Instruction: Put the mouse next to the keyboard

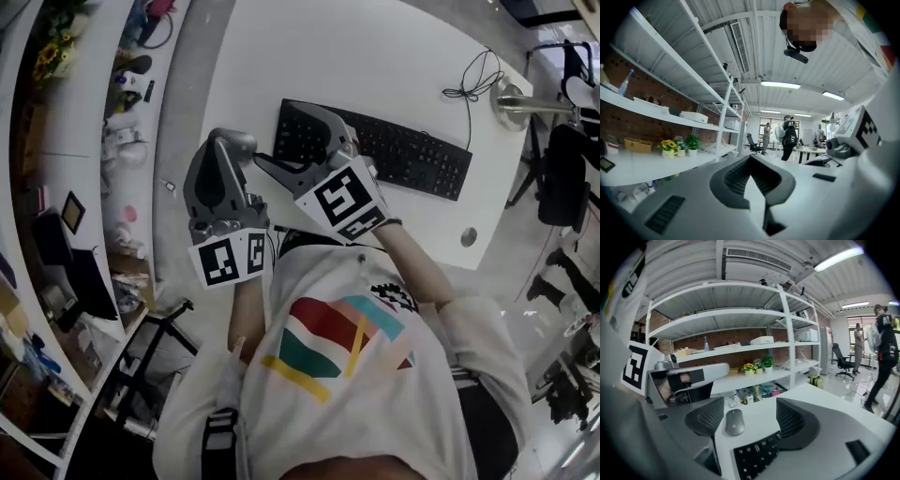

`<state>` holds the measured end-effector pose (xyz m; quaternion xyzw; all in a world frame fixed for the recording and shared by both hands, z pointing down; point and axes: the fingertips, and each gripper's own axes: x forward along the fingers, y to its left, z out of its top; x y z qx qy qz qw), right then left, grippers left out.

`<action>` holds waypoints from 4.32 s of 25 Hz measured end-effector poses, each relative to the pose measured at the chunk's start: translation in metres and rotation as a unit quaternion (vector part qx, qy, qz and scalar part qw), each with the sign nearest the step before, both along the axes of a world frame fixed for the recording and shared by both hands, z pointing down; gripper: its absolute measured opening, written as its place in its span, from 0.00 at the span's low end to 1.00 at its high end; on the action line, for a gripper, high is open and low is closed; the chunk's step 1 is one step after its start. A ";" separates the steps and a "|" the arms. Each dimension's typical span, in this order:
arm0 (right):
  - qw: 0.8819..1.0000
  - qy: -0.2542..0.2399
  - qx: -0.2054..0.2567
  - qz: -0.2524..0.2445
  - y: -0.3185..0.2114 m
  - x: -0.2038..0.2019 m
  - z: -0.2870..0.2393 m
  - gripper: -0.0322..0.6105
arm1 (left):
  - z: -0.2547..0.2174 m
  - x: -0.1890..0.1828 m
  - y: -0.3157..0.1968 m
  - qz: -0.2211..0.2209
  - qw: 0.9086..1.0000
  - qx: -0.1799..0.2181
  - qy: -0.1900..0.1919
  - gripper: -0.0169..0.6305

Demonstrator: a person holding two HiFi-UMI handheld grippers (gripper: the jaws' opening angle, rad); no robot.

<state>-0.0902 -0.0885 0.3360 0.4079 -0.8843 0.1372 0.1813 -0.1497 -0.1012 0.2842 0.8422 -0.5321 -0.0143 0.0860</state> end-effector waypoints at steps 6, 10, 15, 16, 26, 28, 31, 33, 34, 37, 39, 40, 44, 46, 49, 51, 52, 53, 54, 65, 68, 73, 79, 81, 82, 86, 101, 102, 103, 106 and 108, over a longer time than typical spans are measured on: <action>0.989 0.058 -0.057 -0.127 -0.014 -0.079 0.060 0.56 | 0.033 -0.078 0.001 -0.087 0.995 -0.029 -0.026 0.09; 0.975 0.120 -0.093 -0.164 -0.026 -0.109 0.099 0.56 | 0.061 -0.112 0.004 -0.125 0.991 -0.053 -0.019 0.09; 0.958 0.174 -0.123 -0.190 -0.030 -0.133 0.132 0.56 | 0.085 -0.128 0.012 -0.145 0.987 -0.075 -0.002 0.09; 0.956 0.180 -0.130 -0.192 -0.029 -0.134 0.137 0.56 | 0.087 -0.130 0.014 -0.148 0.986 -0.077 0.000 0.09; 0.944 0.215 -0.168 -0.188 -0.031 -0.134 0.152 0.52 | 0.097 -0.151 0.013 -0.175 0.980 -0.089 -0.007 0.09; 0.946 0.208 -0.166 -0.187 -0.030 -0.135 0.153 0.52 | 0.097 -0.147 0.011 -0.170 0.982 -0.088 -0.007 0.09; 0.951 0.199 -0.157 -0.178 -0.033 -0.134 0.149 0.52 | 0.090 -0.135 0.005 -0.156 0.984 -0.080 -0.003 0.09; 0.957 0.186 -0.151 -0.164 -0.040 -0.131 0.141 0.52 | 0.084 -0.126 0.002 -0.147 0.986 -0.075 0.002 0.09; 0.960 0.178 -0.150 -0.155 -0.044 -0.128 0.135 0.52 | 0.082 -0.121 0.000 -0.142 0.987 -0.073 0.003 0.09; 0.968 0.165 -0.142 -0.126 -0.055 -0.111 0.118 0.52 | 0.079 -0.105 -0.003 -0.122 0.990 -0.073 0.006 0.09; 0.970 0.164 -0.138 -0.112 -0.059 -0.093 0.109 0.52 | 0.077 -0.094 -0.003 -0.115 0.990 -0.075 0.005 0.09; 0.971 0.165 -0.137 -0.102 -0.060 -0.082 0.105 0.52 | 0.075 -0.088 -0.003 -0.109 0.991 -0.075 0.004 0.09; 0.975 0.171 -0.136 -0.027 -0.068 -0.015 0.093 0.52 | 0.068 -0.048 -0.017 -0.046 0.997 -0.065 -0.001 0.09; 0.976 0.165 -0.141 0.010 -0.065 0.021 0.089 0.52 | 0.062 -0.025 -0.019 -0.021 0.998 -0.061 -0.005 0.09; 0.974 0.151 -0.149 0.079 -0.051 0.085 0.083 0.52 | 0.055 0.017 -0.015 0.021 0.998 -0.057 -0.009 0.09; 0.968 0.142 -0.153 0.136 -0.038 0.129 0.080 0.52 | 0.052 0.045 -0.013 0.063 0.997 -0.053 -0.012 0.09; 0.965 0.140 -0.155 0.162 -0.031 0.149 0.079 0.52 | 0.051 0.058 -0.012 0.083 0.995 -0.050 -0.016 0.09; 0.961 0.139 -0.156 0.183 -0.024 0.169 0.080 0.52 | 0.050 0.071 -0.009 0.101 0.994 -0.045 -0.024 0.09; 0.957 0.141 -0.159 0.200 -0.016 0.188 0.081 0.52 | 0.050 0.084 -0.005 0.118 0.992 -0.038 -0.038 0.09; 0.881 0.122 -0.202 0.409 0.153 0.392 0.103 0.52 | 0.065 0.232 0.059 0.281 0.956 -0.032 -0.080 0.09; 0.867 0.116 -0.216 0.434 0.193 0.421 0.113 0.52 | 0.069 0.258 0.078 0.304 0.947 -0.028 -0.096 0.09; 0.850 0.096 -0.235 0.461 0.245 0.450 0.128 0.52 | 0.070 0.290 0.104 0.321 0.941 -0.036 -0.104 0.09; 0.845 0.083 -0.244 0.469 0.264 0.451 0.147 0.52 | 0.077 0.302 0.122 0.334 0.936 -0.048 -0.103 0.09; 0.845 0.084 -0.241 0.470 0.267 0.449 0.148 0.52 | 0.075 0.302 0.128 0.338 0.934 -0.049 -0.103 0.09; 0.844 0.084 -0.239 0.472 0.269 0.449 0.148 0.52 | 0.074 0.304 0.131 0.340 0.933 -0.049 -0.103 0.09; 0.843 0.075 -0.235 0.479 0.274 0.455 0.145 0.52 | 0.067 0.311 0.141 0.346 0.931 -0.042 -0.108 0.09; 0.847 0.045 -0.193 0.494 0.278 0.464 0.146 0.52 | 0.049 0.295 0.126 0.316 0.944 -0.028 -0.089 0.09; 0.846 0.044 -0.192 0.495 0.280 0.463 0.148 0.52 | 0.047 0.290 0.123 0.311 0.946 -0.026 -0.086 0.09; 0.845 0.045 -0.193 0.496 0.284 0.462 0.150 0.52 | 0.044 0.286 0.121 0.308 0.947 -0.022 -0.083 0.09; 0.847 0.049 -0.196 0.491 0.283 0.463 0.152 0.52 | 0.032 0.277 0.112 0.297 0.952 0.007 -0.077 0.09; 0.846 0.062 -0.189 0.494 0.280 0.461 0.145 0.52 | 0.023 0.266 0.102 0.281 0.957 0.019 -0.071 0.09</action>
